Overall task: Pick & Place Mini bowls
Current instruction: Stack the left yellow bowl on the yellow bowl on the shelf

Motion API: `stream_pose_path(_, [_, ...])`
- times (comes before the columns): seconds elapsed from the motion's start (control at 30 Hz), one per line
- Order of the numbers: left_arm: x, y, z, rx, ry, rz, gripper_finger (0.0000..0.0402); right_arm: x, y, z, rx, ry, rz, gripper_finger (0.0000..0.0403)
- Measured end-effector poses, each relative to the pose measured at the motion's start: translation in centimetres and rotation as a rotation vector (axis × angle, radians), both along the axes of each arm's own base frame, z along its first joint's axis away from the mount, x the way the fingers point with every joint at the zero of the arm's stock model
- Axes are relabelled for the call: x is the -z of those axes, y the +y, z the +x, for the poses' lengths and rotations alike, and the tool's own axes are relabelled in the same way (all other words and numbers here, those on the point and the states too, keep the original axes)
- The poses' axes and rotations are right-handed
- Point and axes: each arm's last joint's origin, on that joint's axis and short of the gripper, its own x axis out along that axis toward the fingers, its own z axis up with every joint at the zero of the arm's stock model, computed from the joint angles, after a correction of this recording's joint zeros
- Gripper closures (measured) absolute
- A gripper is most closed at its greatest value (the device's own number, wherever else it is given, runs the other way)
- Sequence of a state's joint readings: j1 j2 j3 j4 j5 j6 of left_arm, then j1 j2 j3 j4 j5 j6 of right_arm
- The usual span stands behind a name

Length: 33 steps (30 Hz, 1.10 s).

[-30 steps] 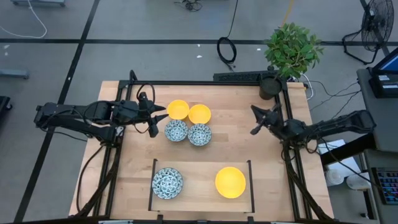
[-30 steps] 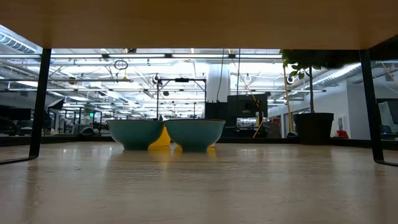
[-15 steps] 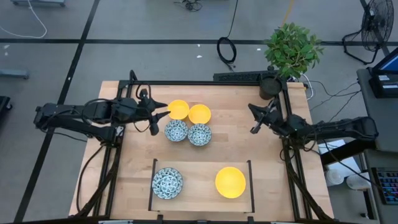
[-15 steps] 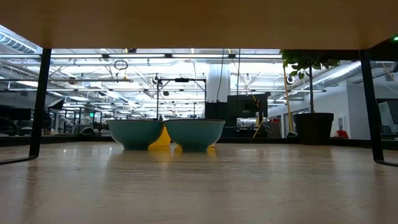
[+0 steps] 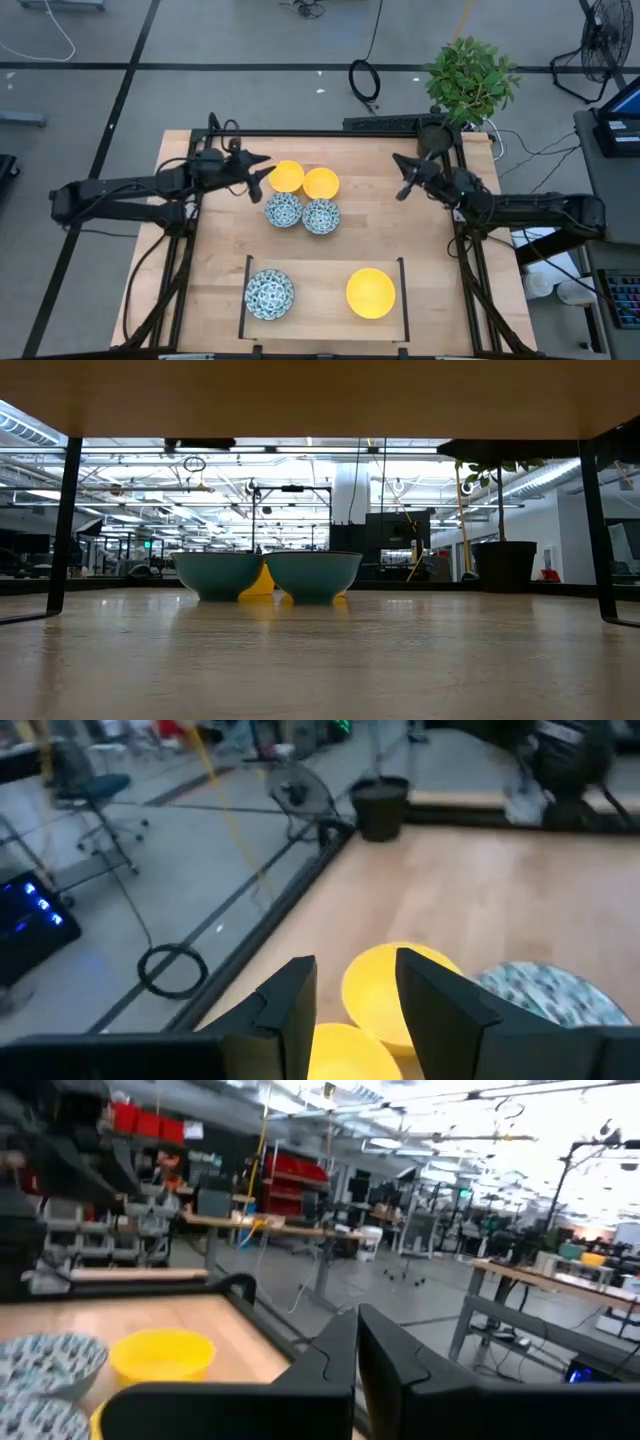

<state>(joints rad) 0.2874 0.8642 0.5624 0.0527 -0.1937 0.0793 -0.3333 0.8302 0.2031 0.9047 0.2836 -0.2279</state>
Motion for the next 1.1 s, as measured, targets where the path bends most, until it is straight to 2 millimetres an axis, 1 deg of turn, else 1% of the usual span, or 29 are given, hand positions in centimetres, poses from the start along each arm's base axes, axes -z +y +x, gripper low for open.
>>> stream_pose_path(0.13, [1.4, 0.8, -0.8, 0.024, -0.07, -0.044, 0.0256, -0.1, -0.3, -0.1, 0.017, -0.006, -0.003, 0.0403])
stream_pose_path(0.37, [4.2, 1.4, -1.7, -0.027, -0.073, -0.132, 0.0256, 0.1, -0.7, -0.2, 0.042, 0.004, 0.007, 0.0403])
stream_pose_path(0.53, [5.5, 1.5, -2.0, -0.032, -0.085, -0.204, 0.0256, 0.4, -0.8, 0.0, 0.04, 0.005, 0.032, 0.0403])
stream_pose_path(0.73, [5.4, 1.5, -1.9, -0.065, -0.157, -0.32, 0.0256, 0.4, -0.8, 0.0, 0.039, 0.001, 0.034, 0.0403])
stream_pose_path(0.87, [5.5, 1.5, -2.0, -0.077, -0.142, -0.319, 0.0256, 0.4, -0.8, 0.0, 0.039, 0.001, 0.033, 0.0403])
stream_pose_path(0.93, [5.5, 1.7, -2.1, -0.095, -0.145, -0.348, 0.0256, 0.4, -0.8, 0.0, 0.039, 0.0, 0.033, 0.0403])
stream_pose_path(1.1, [5.0, 2.9, -2.1, -0.239, -0.032, -0.539, 0.0256, 0.3, -0.8, 0.0, 0.041, 0.003, 0.029, 0.0403])
